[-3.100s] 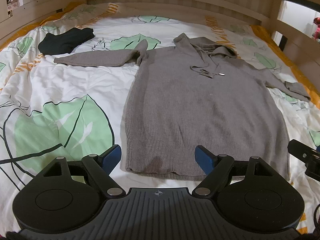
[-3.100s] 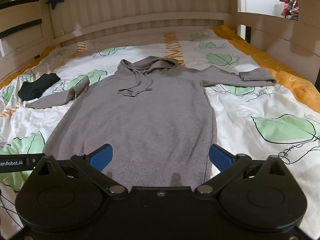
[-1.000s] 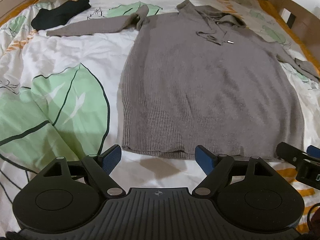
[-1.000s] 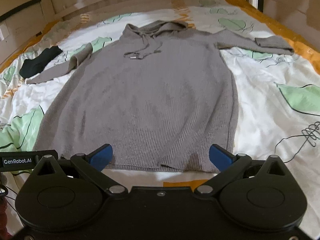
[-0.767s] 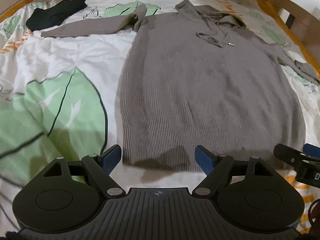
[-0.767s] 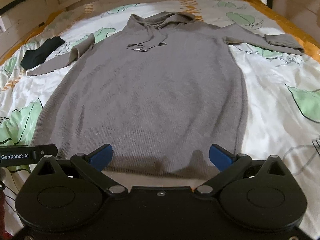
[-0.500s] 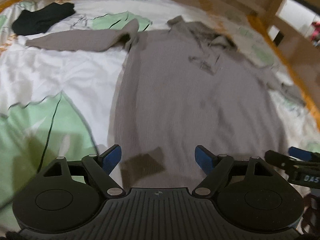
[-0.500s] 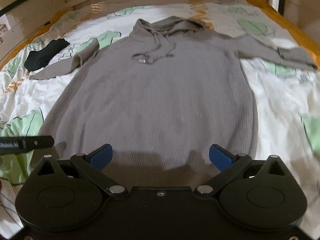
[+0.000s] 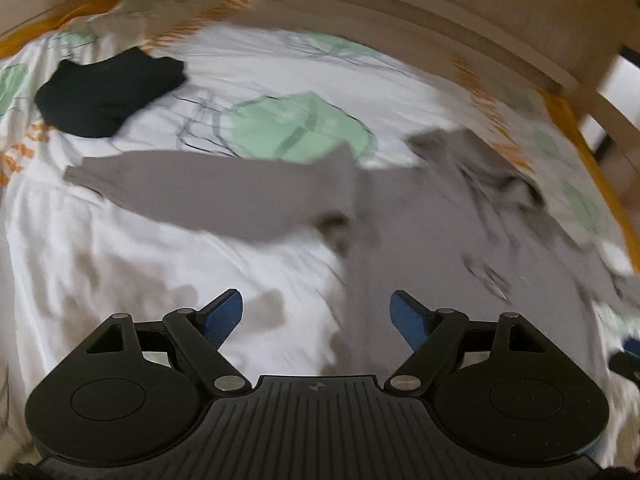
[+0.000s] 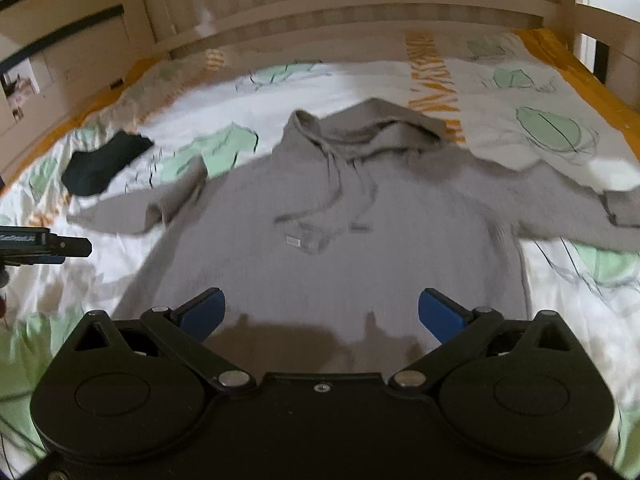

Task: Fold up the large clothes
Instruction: 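Lower the left gripper onto a sleeve cuff and close on it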

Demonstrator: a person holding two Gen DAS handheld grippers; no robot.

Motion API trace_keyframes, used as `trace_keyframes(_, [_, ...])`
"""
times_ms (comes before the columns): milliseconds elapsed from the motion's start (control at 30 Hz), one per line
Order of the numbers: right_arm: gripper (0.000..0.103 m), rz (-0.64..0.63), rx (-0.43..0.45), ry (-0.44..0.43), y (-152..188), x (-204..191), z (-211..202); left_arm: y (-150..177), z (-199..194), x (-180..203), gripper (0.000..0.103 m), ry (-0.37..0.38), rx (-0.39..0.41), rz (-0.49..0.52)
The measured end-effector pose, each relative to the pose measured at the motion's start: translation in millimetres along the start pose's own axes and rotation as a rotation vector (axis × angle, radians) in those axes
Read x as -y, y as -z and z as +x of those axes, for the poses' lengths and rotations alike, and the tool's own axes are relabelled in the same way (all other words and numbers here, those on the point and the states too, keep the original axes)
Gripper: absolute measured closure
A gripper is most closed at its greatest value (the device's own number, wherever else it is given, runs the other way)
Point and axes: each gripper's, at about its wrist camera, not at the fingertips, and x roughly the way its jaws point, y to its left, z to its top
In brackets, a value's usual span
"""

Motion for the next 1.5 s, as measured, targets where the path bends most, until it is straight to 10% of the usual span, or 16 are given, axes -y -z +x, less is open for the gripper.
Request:
trace_keyframes(600, [0.001, 0.172, -0.047, -0.060, -40.2, 41.7, 85.3, -70.2, 100.2, -141.8, 0.022, -0.149, 0.033, -0.281])
trace_keyframes(1233, [0.001, 0.181, -0.128, -0.121, -20.8, 33.8, 120.8, -74.3, 132.8, -190.9, 0.024, -0.048, 0.074, -0.422])
trace_keyframes(1400, [0.001, 0.176, -0.130, -0.130, -22.4, 29.5, 118.8, -80.1, 123.6, -183.6, 0.088, -0.069, 0.129, -0.423])
trace_keyframes(1500, [0.001, 0.173, -0.123, -0.127, -25.4, 28.7, 114.7, -86.8, 110.2, -172.1, 0.094, -0.025, 0.184, -0.401])
